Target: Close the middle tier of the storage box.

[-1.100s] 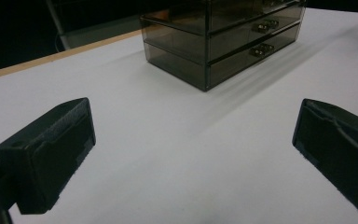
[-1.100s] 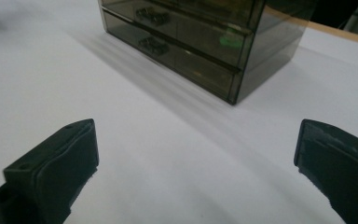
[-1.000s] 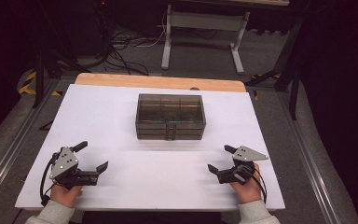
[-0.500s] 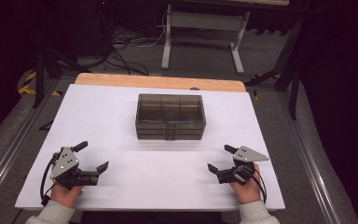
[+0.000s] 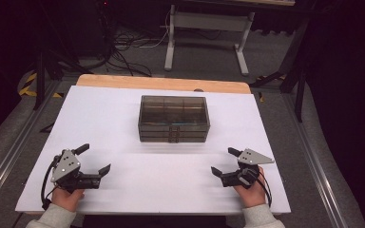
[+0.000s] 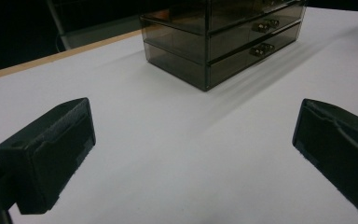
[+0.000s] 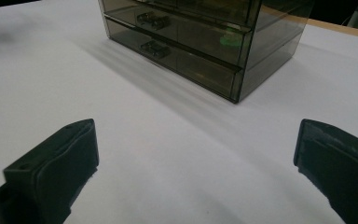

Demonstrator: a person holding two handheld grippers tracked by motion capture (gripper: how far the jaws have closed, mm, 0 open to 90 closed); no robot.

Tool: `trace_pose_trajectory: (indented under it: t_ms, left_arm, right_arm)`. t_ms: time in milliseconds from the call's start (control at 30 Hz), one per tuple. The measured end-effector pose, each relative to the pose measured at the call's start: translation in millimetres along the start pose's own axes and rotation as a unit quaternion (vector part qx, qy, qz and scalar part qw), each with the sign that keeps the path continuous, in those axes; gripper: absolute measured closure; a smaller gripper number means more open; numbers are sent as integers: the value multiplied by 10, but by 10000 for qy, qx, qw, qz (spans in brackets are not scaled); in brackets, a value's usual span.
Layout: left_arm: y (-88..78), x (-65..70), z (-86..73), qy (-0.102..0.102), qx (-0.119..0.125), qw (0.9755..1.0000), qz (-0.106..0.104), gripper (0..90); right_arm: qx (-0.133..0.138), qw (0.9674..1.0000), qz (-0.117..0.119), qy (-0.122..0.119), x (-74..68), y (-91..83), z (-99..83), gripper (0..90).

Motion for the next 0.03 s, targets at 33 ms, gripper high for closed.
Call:
trace_pose_trajectory:
  t_ms: [33]
  left_arm:
    - [1, -8, -1, 11, -11, 10000, 12, 2]
  right_arm:
    - [8, 10000, 3, 13, 0, -1, 2, 5]
Point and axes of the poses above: each handheld gripper's, and its own axes: y roughly forward along the jaws, z roughly out of its top, x roughly to its right, the point moved 10 cm from there along y, roughly forward along the jaws, and after that the axes turned 9 degrees about y, right-handed, at the moved point
